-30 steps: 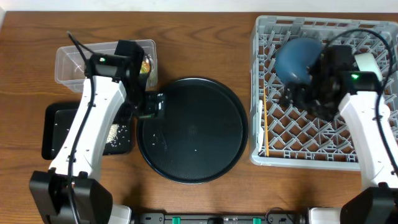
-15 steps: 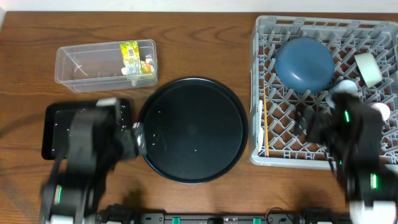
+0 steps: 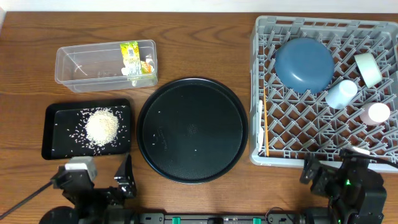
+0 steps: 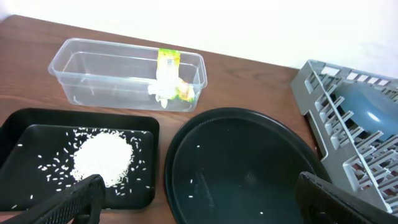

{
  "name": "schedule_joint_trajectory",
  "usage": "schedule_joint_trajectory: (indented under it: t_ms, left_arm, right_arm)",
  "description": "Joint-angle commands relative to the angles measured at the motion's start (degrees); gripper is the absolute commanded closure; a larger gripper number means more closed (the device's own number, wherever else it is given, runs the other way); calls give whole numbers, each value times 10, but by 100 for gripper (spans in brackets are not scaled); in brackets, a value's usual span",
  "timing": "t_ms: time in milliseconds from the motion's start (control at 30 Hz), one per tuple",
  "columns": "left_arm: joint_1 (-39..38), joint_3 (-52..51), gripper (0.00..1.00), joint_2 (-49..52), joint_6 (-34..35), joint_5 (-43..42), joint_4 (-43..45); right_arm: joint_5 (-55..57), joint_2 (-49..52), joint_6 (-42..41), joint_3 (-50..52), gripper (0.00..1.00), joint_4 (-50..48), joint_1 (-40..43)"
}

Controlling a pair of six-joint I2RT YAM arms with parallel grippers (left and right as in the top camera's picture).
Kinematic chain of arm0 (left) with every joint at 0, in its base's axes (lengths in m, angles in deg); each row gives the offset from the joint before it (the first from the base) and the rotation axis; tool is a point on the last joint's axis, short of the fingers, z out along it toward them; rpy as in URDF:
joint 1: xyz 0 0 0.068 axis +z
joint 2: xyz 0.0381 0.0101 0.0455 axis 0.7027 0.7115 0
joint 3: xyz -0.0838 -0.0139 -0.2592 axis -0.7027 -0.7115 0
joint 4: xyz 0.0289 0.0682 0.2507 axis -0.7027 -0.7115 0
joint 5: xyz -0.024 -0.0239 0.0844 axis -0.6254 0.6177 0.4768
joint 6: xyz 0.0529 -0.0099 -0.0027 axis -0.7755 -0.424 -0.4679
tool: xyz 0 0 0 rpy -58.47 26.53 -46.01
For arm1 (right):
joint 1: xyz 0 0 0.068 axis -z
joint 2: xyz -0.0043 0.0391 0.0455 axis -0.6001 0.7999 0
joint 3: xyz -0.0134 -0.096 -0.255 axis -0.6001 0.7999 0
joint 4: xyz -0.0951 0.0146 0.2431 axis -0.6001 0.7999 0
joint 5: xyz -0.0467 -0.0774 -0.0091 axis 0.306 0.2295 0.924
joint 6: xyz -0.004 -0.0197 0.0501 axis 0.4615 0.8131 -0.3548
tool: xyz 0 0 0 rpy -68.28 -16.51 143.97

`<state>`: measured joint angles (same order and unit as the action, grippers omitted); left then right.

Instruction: Sort waste into correct bins and load items into the dishwasher rack

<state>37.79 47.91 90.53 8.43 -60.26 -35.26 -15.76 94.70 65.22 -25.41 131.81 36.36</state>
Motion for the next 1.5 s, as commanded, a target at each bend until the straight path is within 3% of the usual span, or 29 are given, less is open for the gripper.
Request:
schedule_joint_trajectory:
  t_ms: [0, 433, 767, 933, 1067, 1300, 1467]
  left_arm:
    - [1, -4, 2, 0, 7, 10, -7]
    - [1, -4, 2, 0, 7, 10, -7]
    - [1, -4, 2, 0, 7, 10, -7]
    - [1, -4, 2, 0, 7, 10, -7]
    - [1, -4, 2, 0, 7, 10, -7]
    - [1, -4, 2, 0, 7, 10, -7]
    - [1, -4, 2, 0, 7, 10, -7]
  right_arm:
    - [9, -2, -8, 3, 1, 1, -3]
    - [9, -2, -8, 3, 1, 0, -3]
    - [-23, -78, -1, 18, 1, -31, 1]
    - [-21, -142, 78, 73, 1, -143, 1]
    - [-21, -195, 96, 137, 1, -233, 1]
    - [-21, -194, 164, 240, 1, -438, -3]
    - [-21, -194, 169, 345, 1, -599, -3]
